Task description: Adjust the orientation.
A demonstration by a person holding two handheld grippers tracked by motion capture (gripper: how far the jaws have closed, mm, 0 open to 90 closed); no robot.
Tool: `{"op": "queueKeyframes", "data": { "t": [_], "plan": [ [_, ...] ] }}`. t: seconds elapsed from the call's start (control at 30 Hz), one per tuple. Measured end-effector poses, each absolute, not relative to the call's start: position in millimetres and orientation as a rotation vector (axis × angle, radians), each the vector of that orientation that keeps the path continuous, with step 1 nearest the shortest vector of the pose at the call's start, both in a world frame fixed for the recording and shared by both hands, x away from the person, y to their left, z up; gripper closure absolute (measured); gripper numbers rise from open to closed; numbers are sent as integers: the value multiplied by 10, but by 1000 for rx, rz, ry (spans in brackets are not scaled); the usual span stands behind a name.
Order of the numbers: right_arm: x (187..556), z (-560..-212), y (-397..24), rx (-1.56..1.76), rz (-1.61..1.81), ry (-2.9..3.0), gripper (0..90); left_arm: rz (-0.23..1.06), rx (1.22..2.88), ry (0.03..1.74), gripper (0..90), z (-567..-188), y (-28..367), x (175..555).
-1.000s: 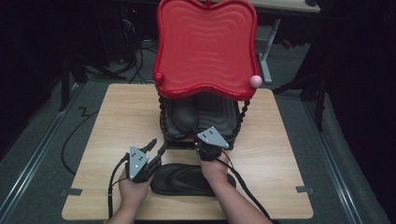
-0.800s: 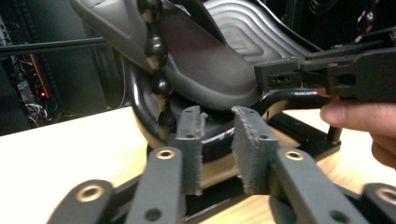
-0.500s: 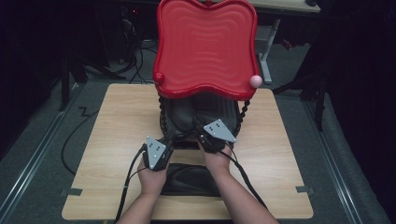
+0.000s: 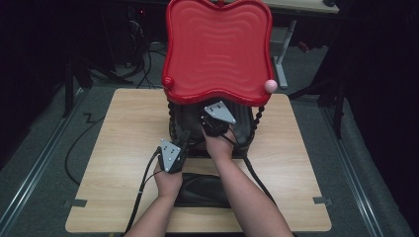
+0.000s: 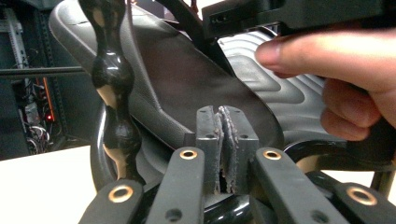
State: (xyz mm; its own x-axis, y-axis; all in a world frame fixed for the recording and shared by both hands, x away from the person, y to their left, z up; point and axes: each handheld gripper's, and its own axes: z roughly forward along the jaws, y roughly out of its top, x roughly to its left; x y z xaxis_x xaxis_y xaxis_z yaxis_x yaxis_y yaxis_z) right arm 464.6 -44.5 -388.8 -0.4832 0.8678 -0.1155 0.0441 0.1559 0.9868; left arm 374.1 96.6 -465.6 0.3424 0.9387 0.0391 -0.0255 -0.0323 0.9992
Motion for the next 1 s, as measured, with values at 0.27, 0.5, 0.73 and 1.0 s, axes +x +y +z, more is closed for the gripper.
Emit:
{"op": "queueKeyframes", "data": {
  "t": [0.27, 0.5, 0.73, 1.0],
  "plan": [
    [4672, -3877, -563, 965, 1380, 1679, 900, 974, 1409, 932, 872, -4630, 948, 3775],
    [4657, -3830, -526, 916, 1443, 1659, 778, 984, 1413, 938, 875, -4621, 931, 3767],
    [4692, -3888, -443, 938, 1381, 1681, 863, 995, 1424, 920, 882, -4637, 938, 3769],
    [4656, -3915, -626, 999, 1386, 1621, 856, 981, 1456, 970, 893, -4714, 941, 3787]
  ]
}}
